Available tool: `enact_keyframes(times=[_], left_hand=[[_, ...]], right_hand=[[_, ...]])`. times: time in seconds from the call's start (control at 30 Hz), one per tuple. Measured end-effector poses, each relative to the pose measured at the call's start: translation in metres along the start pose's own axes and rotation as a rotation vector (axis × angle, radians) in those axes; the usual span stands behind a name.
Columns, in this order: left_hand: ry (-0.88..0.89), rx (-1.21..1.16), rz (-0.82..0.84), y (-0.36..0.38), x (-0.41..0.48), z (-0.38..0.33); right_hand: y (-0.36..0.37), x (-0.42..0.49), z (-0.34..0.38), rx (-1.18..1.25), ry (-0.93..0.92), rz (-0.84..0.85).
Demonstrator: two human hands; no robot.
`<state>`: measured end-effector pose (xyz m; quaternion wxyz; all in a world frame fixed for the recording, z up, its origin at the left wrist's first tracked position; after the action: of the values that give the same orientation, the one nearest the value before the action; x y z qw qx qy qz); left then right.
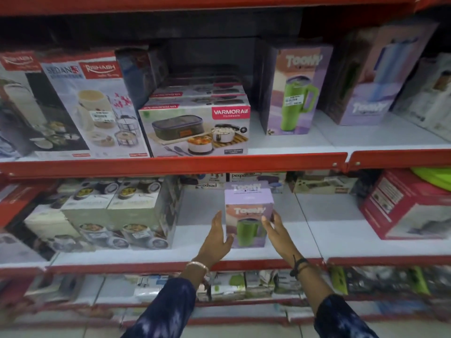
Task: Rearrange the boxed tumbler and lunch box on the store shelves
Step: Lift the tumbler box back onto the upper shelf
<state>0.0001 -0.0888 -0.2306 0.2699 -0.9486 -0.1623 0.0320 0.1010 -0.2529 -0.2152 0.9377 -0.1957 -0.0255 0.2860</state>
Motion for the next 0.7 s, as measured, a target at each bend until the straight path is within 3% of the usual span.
enact_keyframes(times=[0.2, 0.4, 0.7], left_hand=[[-0.109, -0.262, -0.212, 0.022, -0.004, -0.003], [0.197, -0.265, -0.454, 0.013, -0.039, -0.056], [0.37, -0.361, -0.587, -0.038, -0.04, -0.129]], right_hand=[[-0.004, -0.019, -0.01, 0.171, 0.013, 0.029], [-0.023, -0.051, 0.002, 0.239, -0.127, -0.179], [-0.064, -0.04, 0.087, 0.223, -0.426, -0.298]])
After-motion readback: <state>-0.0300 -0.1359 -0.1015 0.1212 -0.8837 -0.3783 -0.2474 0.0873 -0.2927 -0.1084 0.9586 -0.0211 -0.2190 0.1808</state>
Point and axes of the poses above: each hand's wrist, its own x-axis towards the middle knuckle, its own y-axis out of the palm, z = x × y, the point moved 2 cm from there along x, towards the middle knuckle, and after that the axes turned 8 degrees about -x, right-handed, at the moved point
